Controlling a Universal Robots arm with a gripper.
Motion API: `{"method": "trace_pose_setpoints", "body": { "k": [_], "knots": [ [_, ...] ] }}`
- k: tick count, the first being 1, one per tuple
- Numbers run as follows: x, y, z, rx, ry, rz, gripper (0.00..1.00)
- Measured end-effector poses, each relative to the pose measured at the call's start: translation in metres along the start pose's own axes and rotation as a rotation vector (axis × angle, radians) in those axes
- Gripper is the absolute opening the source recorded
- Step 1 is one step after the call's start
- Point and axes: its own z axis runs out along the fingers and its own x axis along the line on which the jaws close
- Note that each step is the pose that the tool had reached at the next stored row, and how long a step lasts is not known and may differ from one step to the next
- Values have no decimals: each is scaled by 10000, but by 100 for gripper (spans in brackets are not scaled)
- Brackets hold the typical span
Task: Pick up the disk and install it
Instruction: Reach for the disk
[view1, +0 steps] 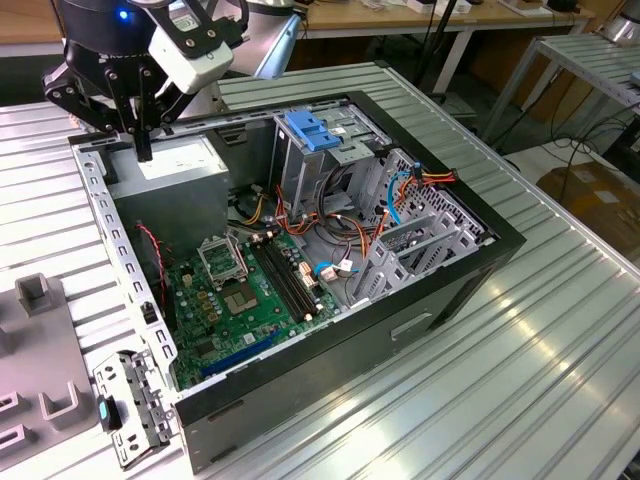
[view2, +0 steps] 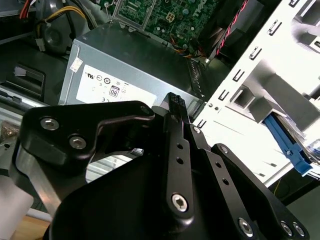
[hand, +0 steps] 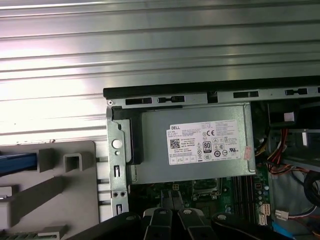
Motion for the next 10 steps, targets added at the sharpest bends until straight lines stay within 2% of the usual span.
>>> {"method": "trace_pose_setpoints", "body": {
  "k": [10],
  "knots": [
    [61, -5, 4, 1, 3, 1, 11]
  ]
}}
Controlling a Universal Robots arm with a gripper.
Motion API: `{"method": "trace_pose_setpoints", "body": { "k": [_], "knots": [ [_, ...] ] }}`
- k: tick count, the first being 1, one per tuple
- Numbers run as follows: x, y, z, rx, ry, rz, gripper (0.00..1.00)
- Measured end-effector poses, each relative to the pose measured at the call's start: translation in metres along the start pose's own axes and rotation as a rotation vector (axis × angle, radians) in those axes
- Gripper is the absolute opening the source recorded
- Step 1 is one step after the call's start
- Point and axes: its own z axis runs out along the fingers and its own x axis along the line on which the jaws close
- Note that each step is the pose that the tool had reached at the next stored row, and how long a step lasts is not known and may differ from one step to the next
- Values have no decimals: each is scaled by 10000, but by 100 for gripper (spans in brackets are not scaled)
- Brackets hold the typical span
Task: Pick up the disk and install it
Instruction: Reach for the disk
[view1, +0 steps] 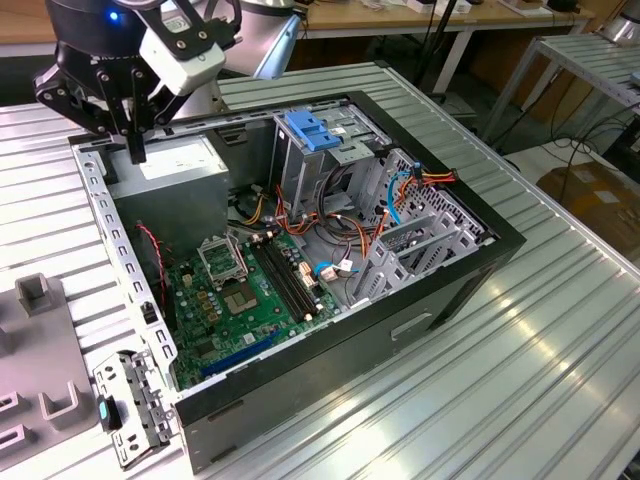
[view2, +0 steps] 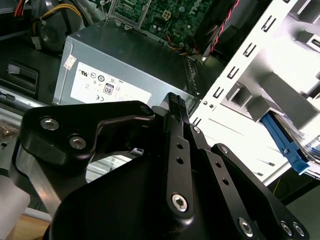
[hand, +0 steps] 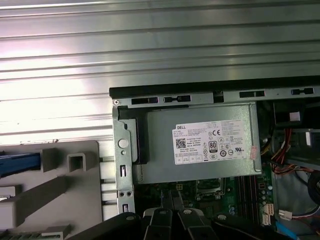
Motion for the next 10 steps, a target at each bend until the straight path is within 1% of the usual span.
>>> {"method": "trace_pose_setpoints", "body": {
  "k": [10],
  "knots": [
    [56, -4, 4, -1, 5, 0, 11]
  ]
}}
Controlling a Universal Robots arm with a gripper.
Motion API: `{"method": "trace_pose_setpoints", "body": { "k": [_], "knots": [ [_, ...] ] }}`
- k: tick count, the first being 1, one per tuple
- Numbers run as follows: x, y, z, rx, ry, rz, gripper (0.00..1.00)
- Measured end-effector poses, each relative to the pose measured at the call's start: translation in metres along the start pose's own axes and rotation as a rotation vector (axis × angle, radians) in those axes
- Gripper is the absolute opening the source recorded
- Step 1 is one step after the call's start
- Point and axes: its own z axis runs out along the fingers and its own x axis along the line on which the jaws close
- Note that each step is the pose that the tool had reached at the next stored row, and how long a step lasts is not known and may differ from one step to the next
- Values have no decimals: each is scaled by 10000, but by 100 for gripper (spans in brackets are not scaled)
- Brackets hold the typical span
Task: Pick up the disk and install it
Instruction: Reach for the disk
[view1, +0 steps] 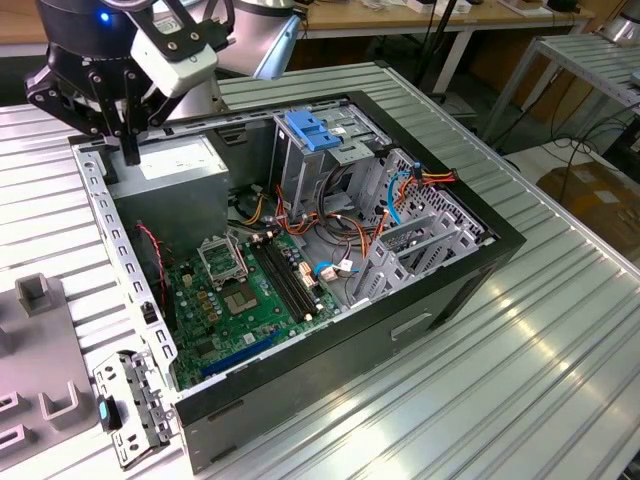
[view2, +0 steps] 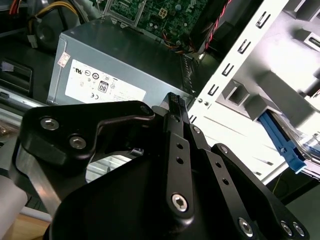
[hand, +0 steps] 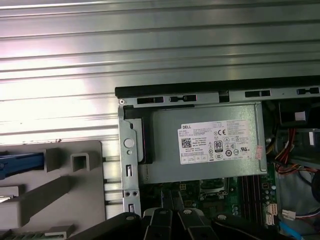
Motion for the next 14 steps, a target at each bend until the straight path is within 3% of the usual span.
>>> {"method": "trace_pose_setpoints", "body": {
  "k": [14],
  "knots": [
    [75, -6, 3, 2, 11, 0, 11]
  ]
}}
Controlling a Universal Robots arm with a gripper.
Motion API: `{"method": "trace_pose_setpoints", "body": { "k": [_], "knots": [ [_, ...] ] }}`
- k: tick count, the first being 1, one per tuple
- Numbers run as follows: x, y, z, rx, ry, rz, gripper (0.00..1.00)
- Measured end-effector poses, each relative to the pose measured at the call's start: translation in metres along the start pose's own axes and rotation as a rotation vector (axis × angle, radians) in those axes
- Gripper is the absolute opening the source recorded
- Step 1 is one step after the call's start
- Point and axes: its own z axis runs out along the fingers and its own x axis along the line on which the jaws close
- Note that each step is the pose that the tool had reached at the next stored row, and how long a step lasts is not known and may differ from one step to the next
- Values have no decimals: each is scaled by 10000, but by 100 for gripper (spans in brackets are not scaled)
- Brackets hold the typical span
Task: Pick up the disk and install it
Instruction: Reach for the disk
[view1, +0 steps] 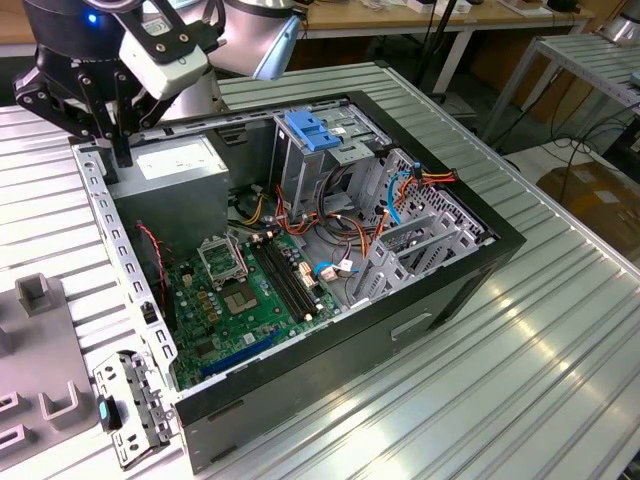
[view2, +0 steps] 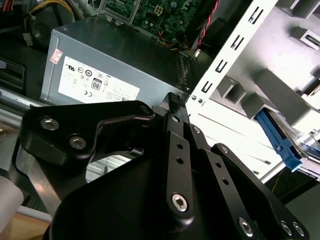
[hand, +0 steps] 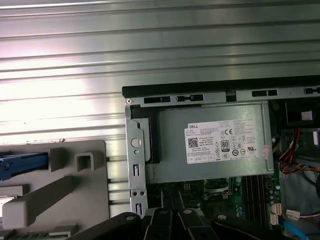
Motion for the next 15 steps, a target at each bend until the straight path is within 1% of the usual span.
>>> {"method": "trace_pose_setpoints", "body": {
  "k": [4, 7, 11, 15],
  "knots": [
    [55, -4, -1, 0, 1, 1, 11],
    [121, -8, -2, -2, 2, 1, 11],
    [271, -14, -5, -5, 6, 4, 11],
    [357, -19, -6, -7, 8, 3, 11]
  ]
}}
